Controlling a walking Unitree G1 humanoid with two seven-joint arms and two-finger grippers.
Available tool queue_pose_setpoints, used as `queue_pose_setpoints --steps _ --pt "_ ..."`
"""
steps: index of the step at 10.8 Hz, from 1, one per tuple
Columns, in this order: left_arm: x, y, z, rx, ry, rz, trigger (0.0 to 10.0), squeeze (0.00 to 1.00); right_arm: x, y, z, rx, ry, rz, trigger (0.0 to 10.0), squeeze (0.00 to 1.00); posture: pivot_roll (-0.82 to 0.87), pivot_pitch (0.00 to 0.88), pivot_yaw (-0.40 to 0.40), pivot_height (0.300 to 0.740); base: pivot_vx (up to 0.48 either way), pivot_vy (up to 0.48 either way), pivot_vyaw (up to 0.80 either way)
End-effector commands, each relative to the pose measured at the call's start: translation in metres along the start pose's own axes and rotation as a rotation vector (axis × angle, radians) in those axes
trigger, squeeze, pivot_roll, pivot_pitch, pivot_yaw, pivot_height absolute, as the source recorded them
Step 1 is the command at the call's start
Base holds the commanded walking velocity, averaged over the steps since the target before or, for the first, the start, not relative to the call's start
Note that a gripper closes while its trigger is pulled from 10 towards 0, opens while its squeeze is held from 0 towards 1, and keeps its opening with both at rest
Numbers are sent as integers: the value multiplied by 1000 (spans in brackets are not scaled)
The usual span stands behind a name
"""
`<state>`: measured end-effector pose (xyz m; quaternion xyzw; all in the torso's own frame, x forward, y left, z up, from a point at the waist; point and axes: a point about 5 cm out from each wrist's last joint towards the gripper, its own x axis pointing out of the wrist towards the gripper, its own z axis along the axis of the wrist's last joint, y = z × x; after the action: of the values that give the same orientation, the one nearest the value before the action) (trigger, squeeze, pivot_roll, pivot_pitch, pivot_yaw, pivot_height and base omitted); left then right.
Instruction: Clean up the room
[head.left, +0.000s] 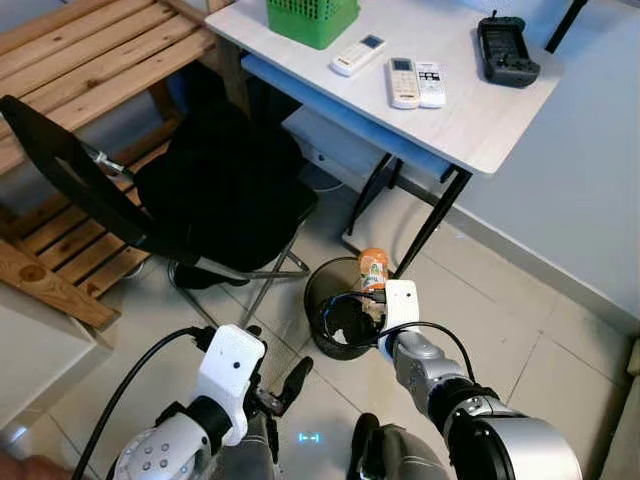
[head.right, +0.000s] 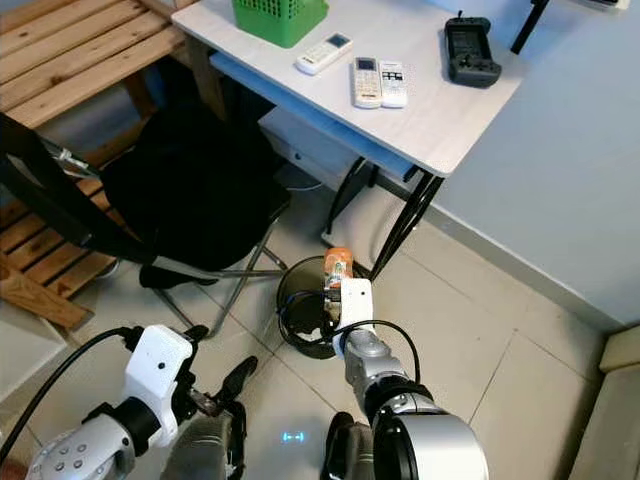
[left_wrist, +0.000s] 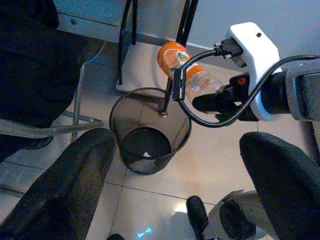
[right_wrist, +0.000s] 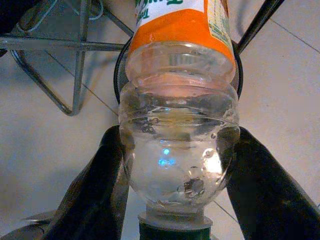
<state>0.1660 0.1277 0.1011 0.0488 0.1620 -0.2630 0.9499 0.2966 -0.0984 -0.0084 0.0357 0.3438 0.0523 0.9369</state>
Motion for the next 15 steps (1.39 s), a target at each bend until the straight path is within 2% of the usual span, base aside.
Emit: queue_pose_setpoints --steps 1,10,11,12,15 --pt "-1 -4 -1 -9 5 -7 10000 0 -1 1 -10 11 35 9 10000 1000 326 276 -37 740 0 0 0" --pt "4 -5 0 -7 -4 12 10000 0 -1 9 -5 8 9 69 10000 1000 332 271 -60 740 0 0 0" --pt "7 -4 0 -6 -7 16 10000 0 0 9 -1 -6 -8 66 10000 0 325 264 -62 740 0 0 0" --pt "11 0 1 -9 -18 28 10000 0 0 6 5 -20 -37 55 10000 0 311 248 -64 740 0 0 0" --pt "30 27 13 -5 -90 115 10000 0 -5 -25 38 -21 -279 -24 10000 0 220 145 -56 740 0 0 0"
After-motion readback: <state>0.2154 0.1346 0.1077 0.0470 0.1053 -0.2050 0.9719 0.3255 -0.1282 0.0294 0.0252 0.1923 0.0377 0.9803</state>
